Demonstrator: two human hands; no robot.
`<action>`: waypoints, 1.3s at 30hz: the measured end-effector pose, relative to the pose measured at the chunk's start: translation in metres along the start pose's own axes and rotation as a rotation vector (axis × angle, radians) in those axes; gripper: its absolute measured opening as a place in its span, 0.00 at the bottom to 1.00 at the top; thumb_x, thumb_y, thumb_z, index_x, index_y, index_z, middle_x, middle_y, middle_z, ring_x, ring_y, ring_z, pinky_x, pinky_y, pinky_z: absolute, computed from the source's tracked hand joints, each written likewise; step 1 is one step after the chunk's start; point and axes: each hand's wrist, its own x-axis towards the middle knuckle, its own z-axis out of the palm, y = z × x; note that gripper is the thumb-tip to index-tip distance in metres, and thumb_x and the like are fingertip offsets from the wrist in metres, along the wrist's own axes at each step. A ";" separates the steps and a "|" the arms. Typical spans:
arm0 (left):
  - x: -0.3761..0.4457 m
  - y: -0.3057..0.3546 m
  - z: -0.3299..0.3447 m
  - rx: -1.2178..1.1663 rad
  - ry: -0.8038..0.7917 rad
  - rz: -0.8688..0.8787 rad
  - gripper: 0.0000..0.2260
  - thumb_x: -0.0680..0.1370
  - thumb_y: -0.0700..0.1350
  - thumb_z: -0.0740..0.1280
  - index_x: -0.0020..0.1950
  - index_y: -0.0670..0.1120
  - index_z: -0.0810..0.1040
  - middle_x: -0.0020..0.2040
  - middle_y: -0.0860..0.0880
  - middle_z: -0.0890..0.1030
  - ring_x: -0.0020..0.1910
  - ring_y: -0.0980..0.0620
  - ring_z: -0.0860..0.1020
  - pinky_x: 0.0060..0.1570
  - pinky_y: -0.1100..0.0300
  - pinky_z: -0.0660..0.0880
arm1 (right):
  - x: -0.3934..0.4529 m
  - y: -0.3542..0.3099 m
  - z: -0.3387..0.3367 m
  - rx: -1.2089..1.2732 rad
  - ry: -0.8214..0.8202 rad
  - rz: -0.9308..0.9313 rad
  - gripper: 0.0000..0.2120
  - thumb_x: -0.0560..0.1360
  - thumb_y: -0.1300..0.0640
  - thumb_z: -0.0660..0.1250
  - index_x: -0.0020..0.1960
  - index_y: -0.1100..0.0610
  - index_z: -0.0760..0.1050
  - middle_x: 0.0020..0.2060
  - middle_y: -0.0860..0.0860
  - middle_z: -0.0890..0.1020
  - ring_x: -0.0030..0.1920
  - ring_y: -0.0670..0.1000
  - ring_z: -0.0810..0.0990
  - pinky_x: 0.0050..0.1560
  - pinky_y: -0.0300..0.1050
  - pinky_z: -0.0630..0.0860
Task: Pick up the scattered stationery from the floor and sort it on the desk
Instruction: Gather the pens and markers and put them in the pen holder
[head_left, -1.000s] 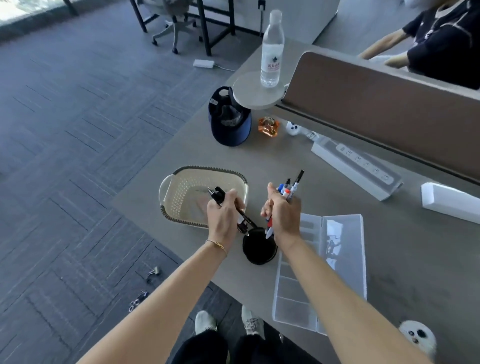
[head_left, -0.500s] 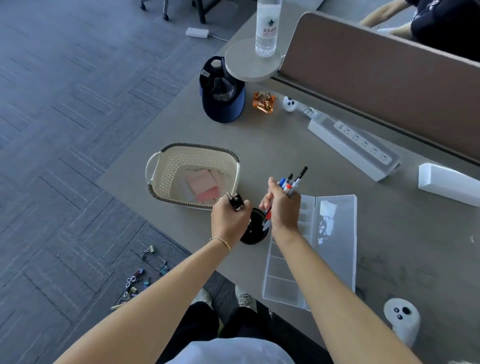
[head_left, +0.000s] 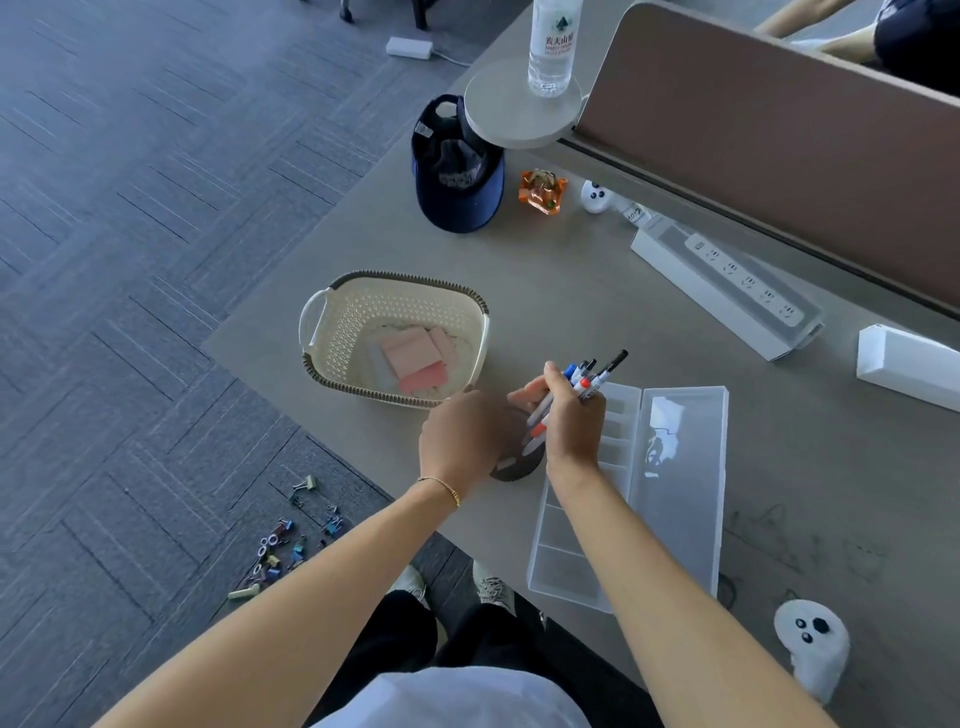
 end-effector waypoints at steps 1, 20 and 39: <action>0.000 -0.001 0.000 0.005 -0.004 0.002 0.04 0.68 0.52 0.69 0.40 0.56 0.82 0.38 0.59 0.82 0.41 0.55 0.80 0.43 0.56 0.77 | 0.000 0.002 0.000 -0.004 0.001 0.006 0.21 0.80 0.57 0.63 0.31 0.65 0.79 0.33 0.59 0.85 0.33 0.54 0.84 0.45 0.48 0.80; -0.010 -0.015 -0.007 0.219 -0.017 0.043 0.10 0.77 0.47 0.63 0.55 0.57 0.80 0.56 0.57 0.80 0.49 0.48 0.79 0.43 0.59 0.66 | 0.002 0.051 -0.003 -0.285 -0.061 -0.064 0.17 0.75 0.41 0.62 0.51 0.48 0.86 0.41 0.55 0.86 0.43 0.50 0.83 0.50 0.58 0.79; -0.008 -0.015 -0.010 0.248 -0.039 0.123 0.10 0.78 0.47 0.62 0.57 0.56 0.76 0.58 0.56 0.80 0.50 0.46 0.80 0.42 0.57 0.69 | 0.002 0.064 -0.023 -0.624 -0.207 -0.346 0.23 0.72 0.43 0.73 0.65 0.48 0.74 0.48 0.43 0.84 0.49 0.40 0.82 0.51 0.41 0.78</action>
